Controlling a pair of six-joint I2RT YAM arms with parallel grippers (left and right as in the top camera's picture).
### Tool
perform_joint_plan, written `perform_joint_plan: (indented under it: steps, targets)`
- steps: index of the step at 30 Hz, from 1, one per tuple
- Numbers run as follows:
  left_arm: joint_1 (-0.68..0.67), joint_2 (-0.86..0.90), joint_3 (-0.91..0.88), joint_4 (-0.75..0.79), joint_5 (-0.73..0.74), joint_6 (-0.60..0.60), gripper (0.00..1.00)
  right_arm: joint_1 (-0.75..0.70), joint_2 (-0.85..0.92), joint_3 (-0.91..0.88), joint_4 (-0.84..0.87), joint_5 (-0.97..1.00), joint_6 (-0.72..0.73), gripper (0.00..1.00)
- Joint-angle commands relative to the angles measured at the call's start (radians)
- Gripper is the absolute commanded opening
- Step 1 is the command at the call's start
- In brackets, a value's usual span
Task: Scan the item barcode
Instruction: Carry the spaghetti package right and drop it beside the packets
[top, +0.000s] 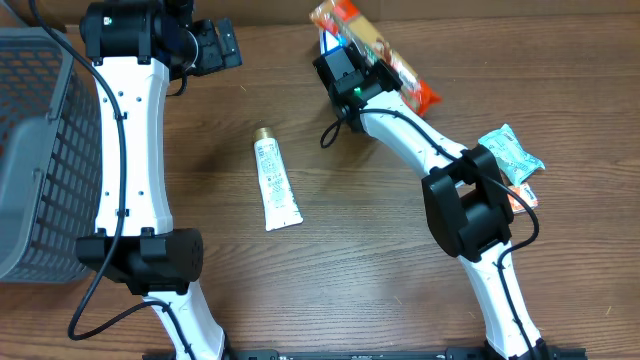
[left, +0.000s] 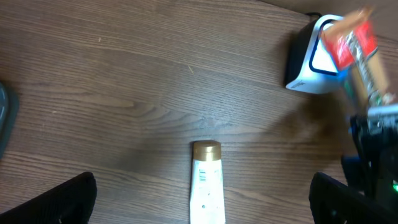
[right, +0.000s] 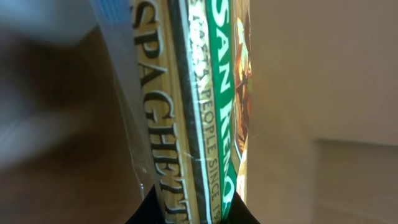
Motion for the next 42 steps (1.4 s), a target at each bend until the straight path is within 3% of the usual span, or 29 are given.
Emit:
perform_joint_plan:
  steps: [1,5,11,15,19,23,25,29,32,33,36,38,42]
  targets:
    - [-0.002,0.002,0.003,0.001,-0.006,0.011,1.00,-0.019,-0.269,0.042,-0.119,-0.236,0.267,0.04]
    - [-0.002,0.002,0.003,0.000,-0.006,0.011,1.00,-0.121,-0.408,0.041,-0.394,-0.482,0.454,0.04]
    - [-0.002,0.002,0.003,0.001,-0.006,0.011,1.00,-0.299,-0.408,0.006,-0.727,-0.508,0.738,0.04]
    - [-0.002,0.002,0.003,0.000,-0.006,0.011,1.00,-0.404,-0.398,-0.127,-0.743,-0.508,0.821,0.04]
    - [-0.002,0.002,0.003,0.000,-0.006,0.011,1.00,-0.488,-0.398,-0.313,-0.637,-0.523,0.820,0.05]
    - [-0.002,0.002,0.003,0.000,-0.006,0.011,1.00,-0.519,-0.398,-0.365,-0.615,-0.523,0.820,0.19]
    - [-0.002,0.002,0.003,0.000,-0.006,0.011,1.00,-0.522,-0.400,-0.362,-0.628,-0.523,0.819,0.32]
    - [-0.002,0.002,0.003,0.000,-0.006,0.011,1.00,-0.520,-0.404,-0.303,-0.710,-0.523,0.810,0.45]
    - [-0.002,0.002,0.003,0.000,-0.006,0.011,1.00,-0.509,-0.416,-0.214,-0.766,-0.524,0.803,0.81]
    - [-0.002,0.002,0.003,0.001,-0.006,0.011,1.00,-0.503,-0.419,-0.181,-0.780,-0.536,0.784,0.88]
    - [-0.002,0.002,0.003,0.000,-0.006,0.011,1.00,-0.474,-0.431,-0.072,-0.772,-0.708,0.672,0.93]
    - [-0.002,0.002,0.003,0.000,-0.006,0.011,1.00,-0.434,-0.433,-0.013,-0.706,-0.962,0.544,0.92]
    - [-0.002,0.002,0.003,0.001,-0.006,0.011,1.00,-0.345,-0.422,-0.024,-0.546,-1.220,0.434,0.91]
